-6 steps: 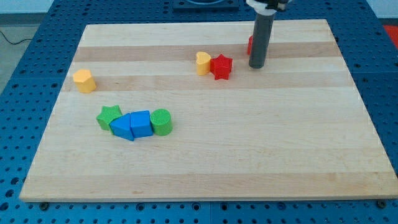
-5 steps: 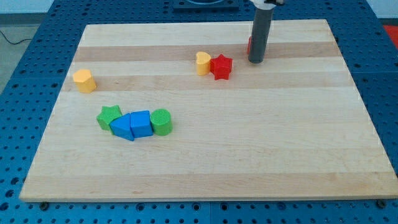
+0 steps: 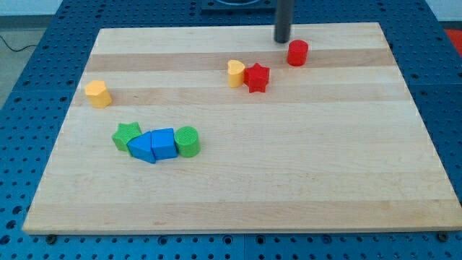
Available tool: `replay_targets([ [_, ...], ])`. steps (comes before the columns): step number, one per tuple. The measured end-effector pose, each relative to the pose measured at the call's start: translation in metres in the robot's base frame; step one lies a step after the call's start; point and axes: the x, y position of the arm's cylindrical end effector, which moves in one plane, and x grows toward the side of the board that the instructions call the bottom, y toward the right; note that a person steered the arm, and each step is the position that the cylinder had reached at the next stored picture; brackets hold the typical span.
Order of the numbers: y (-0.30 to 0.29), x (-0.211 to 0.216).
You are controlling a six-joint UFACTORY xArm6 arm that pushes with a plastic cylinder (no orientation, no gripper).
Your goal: Move the red circle right to the red star
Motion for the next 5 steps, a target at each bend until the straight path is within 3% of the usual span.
replay_targets([
  [2, 0.031, 0.074],
  [3, 0.036, 0.068],
  [4, 0.035, 0.028],
  [5, -0.005, 0.017],
])
